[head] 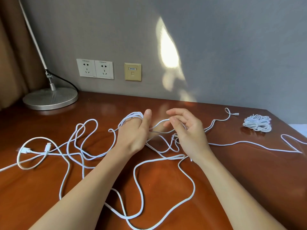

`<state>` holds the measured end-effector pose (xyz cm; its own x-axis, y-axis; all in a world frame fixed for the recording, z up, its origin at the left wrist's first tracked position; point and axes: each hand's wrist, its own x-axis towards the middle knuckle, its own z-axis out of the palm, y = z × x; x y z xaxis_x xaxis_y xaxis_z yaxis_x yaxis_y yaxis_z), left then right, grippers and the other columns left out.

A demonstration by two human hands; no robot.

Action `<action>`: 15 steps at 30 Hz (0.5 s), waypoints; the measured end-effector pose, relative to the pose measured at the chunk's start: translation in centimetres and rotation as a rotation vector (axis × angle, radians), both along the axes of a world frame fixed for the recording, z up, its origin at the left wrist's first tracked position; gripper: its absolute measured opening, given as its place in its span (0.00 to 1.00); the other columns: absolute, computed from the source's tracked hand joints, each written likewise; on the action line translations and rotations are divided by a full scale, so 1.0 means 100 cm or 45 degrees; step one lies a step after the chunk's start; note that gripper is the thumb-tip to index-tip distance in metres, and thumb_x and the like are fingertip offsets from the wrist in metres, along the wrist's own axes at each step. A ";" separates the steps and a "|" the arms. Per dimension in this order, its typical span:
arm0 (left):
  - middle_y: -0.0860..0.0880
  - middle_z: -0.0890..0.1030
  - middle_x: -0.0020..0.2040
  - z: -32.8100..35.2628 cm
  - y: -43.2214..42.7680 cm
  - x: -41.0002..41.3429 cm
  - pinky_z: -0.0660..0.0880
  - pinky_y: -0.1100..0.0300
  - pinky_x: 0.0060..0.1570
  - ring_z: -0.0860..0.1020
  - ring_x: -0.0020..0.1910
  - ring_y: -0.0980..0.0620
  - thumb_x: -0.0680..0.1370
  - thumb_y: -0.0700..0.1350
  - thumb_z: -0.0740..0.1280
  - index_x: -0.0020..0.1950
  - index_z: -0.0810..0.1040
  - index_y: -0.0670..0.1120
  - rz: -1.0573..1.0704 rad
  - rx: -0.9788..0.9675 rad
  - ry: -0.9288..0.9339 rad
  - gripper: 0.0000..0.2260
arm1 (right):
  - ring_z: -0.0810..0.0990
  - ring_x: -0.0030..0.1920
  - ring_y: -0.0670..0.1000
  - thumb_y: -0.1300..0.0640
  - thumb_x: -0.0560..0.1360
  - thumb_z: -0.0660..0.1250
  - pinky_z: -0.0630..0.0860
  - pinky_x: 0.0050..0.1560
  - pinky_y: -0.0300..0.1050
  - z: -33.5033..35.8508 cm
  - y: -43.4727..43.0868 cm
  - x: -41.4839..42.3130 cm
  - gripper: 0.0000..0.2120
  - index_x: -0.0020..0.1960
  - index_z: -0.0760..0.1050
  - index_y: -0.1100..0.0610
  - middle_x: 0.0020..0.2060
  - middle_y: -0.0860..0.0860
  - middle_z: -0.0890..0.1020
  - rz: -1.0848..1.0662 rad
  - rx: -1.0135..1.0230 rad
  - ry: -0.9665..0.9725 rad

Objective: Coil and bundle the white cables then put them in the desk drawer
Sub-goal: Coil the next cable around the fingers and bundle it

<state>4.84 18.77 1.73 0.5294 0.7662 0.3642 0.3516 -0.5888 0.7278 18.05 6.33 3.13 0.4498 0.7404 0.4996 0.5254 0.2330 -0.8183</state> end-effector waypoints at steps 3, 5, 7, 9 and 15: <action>0.51 0.76 0.27 0.001 -0.005 0.001 0.71 0.54 0.42 0.73 0.30 0.57 0.82 0.69 0.36 0.29 0.74 0.47 -0.174 -0.129 -0.069 0.40 | 0.83 0.42 0.42 0.57 0.85 0.63 0.73 0.46 0.30 -0.002 0.002 0.001 0.09 0.59 0.80 0.49 0.40 0.47 0.85 -0.072 0.005 -0.080; 0.50 0.73 0.27 0.001 -0.007 0.002 0.70 0.55 0.42 0.70 0.28 0.56 0.80 0.71 0.32 0.28 0.71 0.47 -0.281 -0.264 -0.077 0.41 | 0.78 0.34 0.42 0.56 0.86 0.61 0.70 0.38 0.33 -0.006 0.003 0.003 0.09 0.59 0.80 0.48 0.39 0.47 0.82 -0.074 -0.004 -0.092; 0.50 0.69 0.26 0.005 -0.010 0.002 0.67 0.58 0.39 0.67 0.27 0.55 0.79 0.71 0.31 0.28 0.69 0.45 -0.395 -0.435 -0.082 0.42 | 0.76 0.34 0.44 0.55 0.86 0.60 0.70 0.37 0.35 -0.009 0.003 0.006 0.10 0.59 0.80 0.47 0.37 0.44 0.79 -0.090 -0.008 -0.141; 0.46 0.65 0.27 0.009 -0.011 0.002 0.64 0.60 0.33 0.64 0.26 0.52 0.77 0.73 0.30 0.28 0.68 0.42 -0.497 -0.565 -0.085 0.44 | 0.77 0.37 0.46 0.54 0.86 0.60 0.73 0.39 0.38 -0.008 0.002 0.006 0.11 0.59 0.81 0.47 0.36 0.41 0.78 -0.088 -0.023 -0.187; 0.46 0.60 0.24 0.013 -0.010 0.000 0.54 0.58 0.29 0.56 0.25 0.49 0.74 0.75 0.30 0.29 0.64 0.37 -0.703 -0.855 -0.124 0.46 | 0.82 0.52 0.46 0.52 0.83 0.66 0.79 0.50 0.43 -0.005 0.000 0.000 0.07 0.56 0.83 0.46 0.49 0.42 0.84 -0.017 -0.088 -0.166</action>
<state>4.83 17.74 3.07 0.8781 0.4784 -0.0096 0.0611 -0.0923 0.9939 18.06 6.36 2.66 0.3945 0.7692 0.5026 0.6308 0.1710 -0.7569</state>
